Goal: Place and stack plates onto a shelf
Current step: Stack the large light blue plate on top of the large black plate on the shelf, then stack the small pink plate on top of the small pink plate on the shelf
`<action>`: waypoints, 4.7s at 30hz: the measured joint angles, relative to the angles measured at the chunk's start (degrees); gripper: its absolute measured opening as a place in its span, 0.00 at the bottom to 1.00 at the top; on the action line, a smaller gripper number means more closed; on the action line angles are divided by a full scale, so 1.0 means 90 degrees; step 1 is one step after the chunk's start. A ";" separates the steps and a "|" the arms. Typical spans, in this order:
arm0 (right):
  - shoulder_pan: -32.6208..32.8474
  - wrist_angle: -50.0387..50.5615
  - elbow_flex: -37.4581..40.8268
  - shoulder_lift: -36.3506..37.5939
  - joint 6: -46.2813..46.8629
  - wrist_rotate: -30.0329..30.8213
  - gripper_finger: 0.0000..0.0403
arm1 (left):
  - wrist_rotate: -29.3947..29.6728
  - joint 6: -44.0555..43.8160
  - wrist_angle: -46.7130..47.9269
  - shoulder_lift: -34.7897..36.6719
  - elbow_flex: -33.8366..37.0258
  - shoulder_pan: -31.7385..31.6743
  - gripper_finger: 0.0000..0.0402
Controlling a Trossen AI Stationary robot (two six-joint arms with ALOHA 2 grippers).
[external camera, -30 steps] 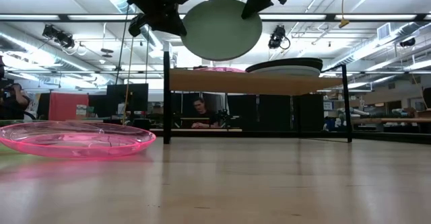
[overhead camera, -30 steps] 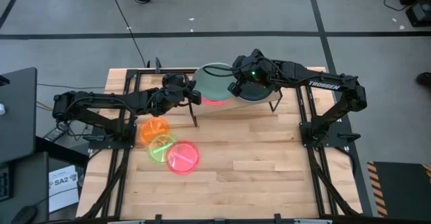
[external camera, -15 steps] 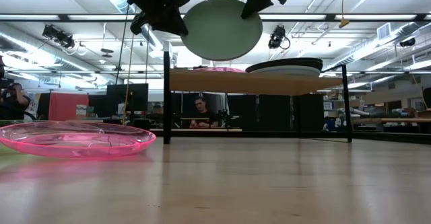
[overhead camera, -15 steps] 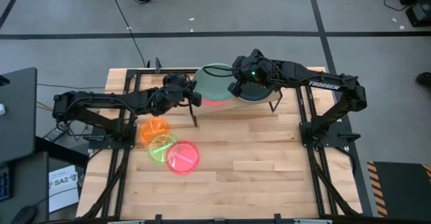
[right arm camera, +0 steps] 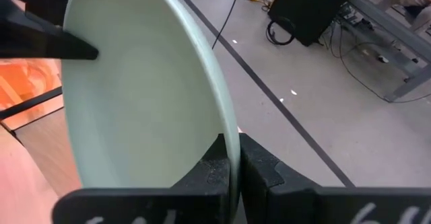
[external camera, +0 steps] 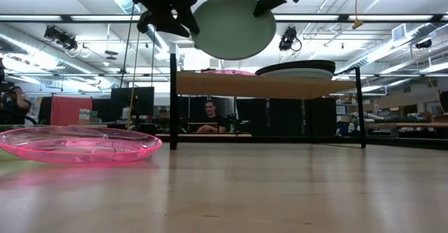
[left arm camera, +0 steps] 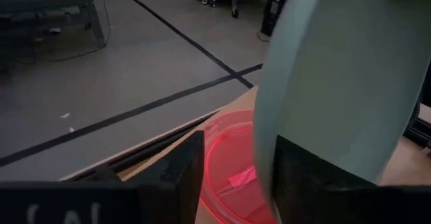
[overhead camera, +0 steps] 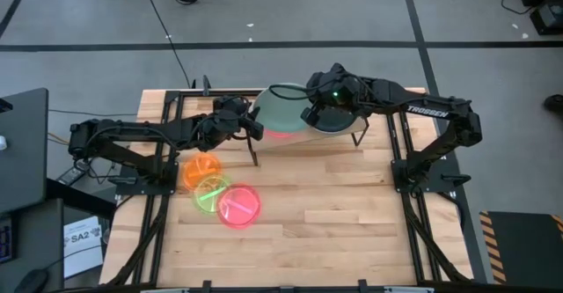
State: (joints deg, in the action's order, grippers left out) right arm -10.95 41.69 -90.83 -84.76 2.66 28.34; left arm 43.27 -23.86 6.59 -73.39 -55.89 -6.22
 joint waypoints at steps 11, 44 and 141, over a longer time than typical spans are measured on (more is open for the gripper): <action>-0.0607 0.0264 0.0000 0.0427 0.0060 -0.0627 0.05 | -0.0051 0.0097 -0.0007 0.0001 -0.0013 0.0010 0.39; -0.4044 0.2603 -0.0005 0.1082 0.0584 -0.4036 0.05 | -0.0005 0.0111 0.0066 0.0001 0.0009 0.0002 0.39; -0.4535 0.2790 0.0746 0.0367 0.0253 -0.2603 0.36 | -0.3159 -0.0627 0.2348 0.1057 0.0004 0.0012 0.39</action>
State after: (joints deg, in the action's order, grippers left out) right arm -51.77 66.81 -84.12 -81.45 4.93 4.91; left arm 14.84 -29.50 27.72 -63.87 -55.86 -6.11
